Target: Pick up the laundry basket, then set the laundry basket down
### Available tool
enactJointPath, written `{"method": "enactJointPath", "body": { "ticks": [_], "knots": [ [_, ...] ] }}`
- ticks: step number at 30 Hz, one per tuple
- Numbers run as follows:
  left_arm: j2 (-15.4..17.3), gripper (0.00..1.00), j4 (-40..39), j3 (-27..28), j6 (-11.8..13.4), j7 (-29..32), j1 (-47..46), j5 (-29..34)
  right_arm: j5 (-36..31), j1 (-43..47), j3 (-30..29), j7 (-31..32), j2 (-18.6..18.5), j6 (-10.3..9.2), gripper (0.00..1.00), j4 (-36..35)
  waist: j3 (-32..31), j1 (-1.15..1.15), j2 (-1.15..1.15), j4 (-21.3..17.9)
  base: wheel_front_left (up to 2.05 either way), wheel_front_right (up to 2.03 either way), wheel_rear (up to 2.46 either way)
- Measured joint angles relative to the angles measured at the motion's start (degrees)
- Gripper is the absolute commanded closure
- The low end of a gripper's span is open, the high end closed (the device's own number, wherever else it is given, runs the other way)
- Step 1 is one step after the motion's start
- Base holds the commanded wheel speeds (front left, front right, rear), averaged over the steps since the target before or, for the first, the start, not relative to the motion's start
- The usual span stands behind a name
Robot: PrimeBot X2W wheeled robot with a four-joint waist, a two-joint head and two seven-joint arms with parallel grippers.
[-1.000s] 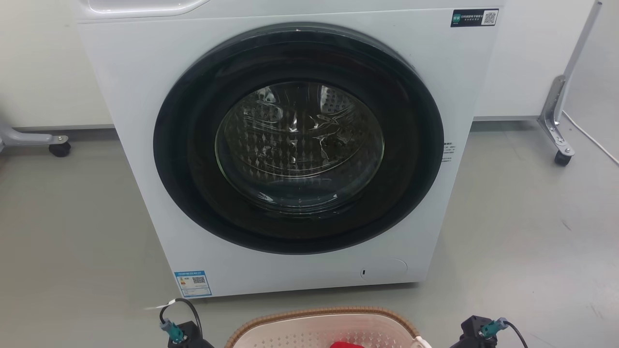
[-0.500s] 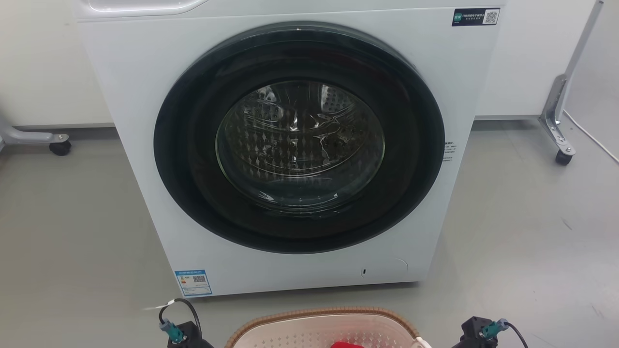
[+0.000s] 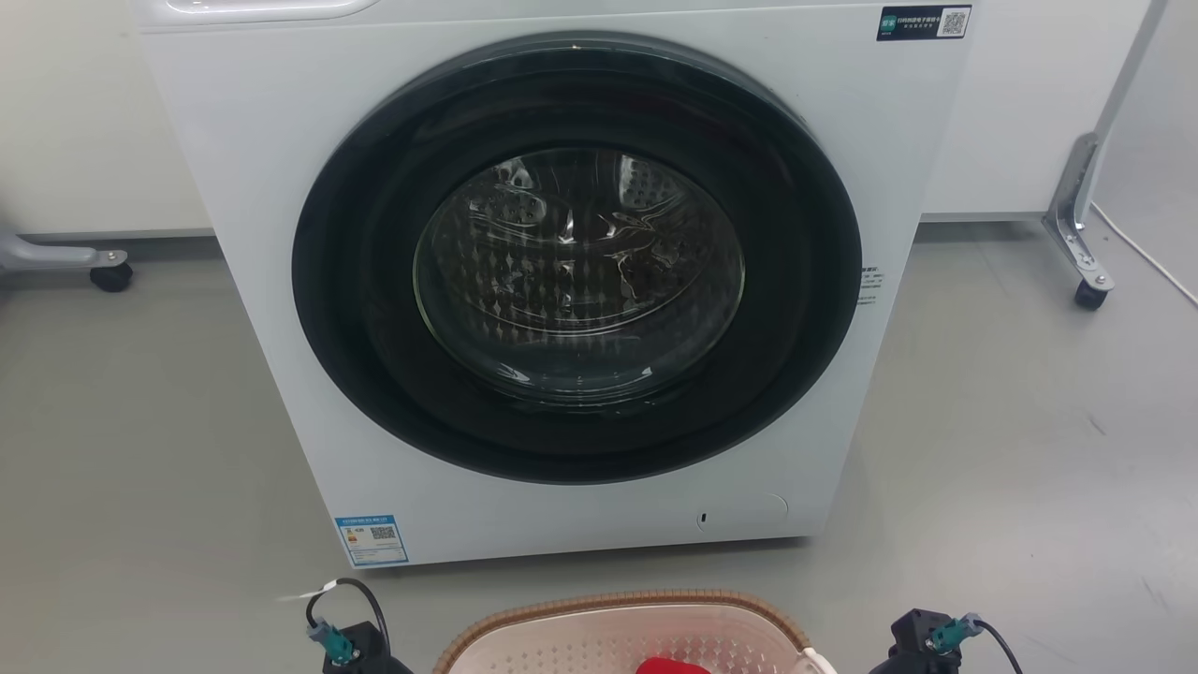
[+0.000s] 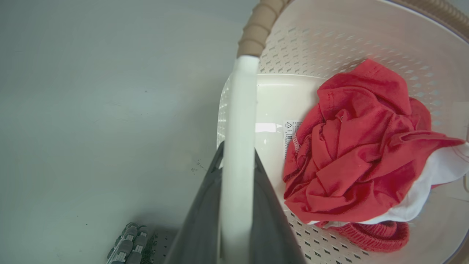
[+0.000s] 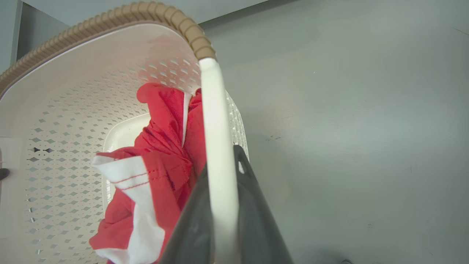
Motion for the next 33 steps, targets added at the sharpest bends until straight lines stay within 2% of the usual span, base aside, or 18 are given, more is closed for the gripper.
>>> {"method": "enactJointPath", "body": {
  "ticks": [16,33],
  "knots": [
    [-0.04,1.00,-0.80,0.33,0.60,-4.87,-0.81,-0.38,0.26,-1.25,0.71,-4.43,-0.55,0.00,1.00,-1.60,5.27,0.00,0.00,-0.31,0.00,0.00,0.00],
    [0.24,1.00,-4.11,-0.02,1.79,-11.46,-8.73,0.76,-0.27,-10.02,0.31,-10.79,-1.60,0.01,1.00,-2.86,17.80,0.01,0.00,0.11,0.00,0.00,0.00]
  ]
}}
